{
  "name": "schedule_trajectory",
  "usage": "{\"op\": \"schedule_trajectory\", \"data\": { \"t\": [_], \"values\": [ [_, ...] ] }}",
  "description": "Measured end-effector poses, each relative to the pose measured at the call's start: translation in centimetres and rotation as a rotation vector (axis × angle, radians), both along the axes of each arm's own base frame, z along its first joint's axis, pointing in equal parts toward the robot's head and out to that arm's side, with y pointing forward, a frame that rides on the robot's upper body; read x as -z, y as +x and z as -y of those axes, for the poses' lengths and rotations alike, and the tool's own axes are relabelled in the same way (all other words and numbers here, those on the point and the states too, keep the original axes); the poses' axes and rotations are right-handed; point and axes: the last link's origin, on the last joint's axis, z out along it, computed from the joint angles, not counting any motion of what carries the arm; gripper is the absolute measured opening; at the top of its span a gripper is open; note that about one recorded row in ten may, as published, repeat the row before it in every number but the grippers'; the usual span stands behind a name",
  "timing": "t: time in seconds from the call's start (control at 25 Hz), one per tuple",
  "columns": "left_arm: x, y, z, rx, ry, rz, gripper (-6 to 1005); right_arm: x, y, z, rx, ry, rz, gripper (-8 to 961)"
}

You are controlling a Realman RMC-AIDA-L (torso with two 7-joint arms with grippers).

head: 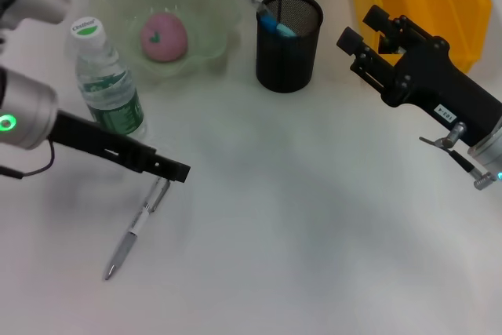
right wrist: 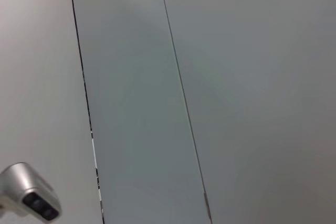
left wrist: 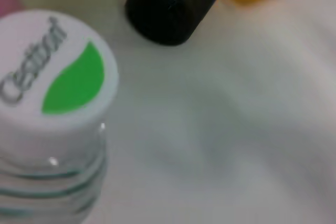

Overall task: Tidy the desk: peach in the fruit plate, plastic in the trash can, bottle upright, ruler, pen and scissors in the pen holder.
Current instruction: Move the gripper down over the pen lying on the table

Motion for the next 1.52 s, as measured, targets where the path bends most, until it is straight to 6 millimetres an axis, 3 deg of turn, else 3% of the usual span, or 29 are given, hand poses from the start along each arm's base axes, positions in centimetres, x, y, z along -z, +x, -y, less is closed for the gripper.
{"op": "schedule_trajectory", "data": {
  "t": [0.12, 0.44, 0.92, 1.52],
  "values": [
    [0.9, 1.4, -1.3, -0.051, -0.02, -0.123, 776, 0.0, 0.1, 0.0, 0.003, 0.002, 0.0, 586],
    [2.4, 2.0, -2.3, -0.13, -0.051, -0.235, 775, -0.1, 0.1, 0.0, 0.007, 0.005, -0.001, 585],
    [3.9, 0.8, -2.6, -0.244, -0.053, -0.238, 775, -0.3, 0.1, -0.1, 0.001, 0.017, 0.007, 585],
    [3.7, -0.2, -3.0, -0.247, -0.028, -0.312, 774, -0.2, 0.2, 0.0, 0.006, 0.016, 0.006, 584]
  ]
}}
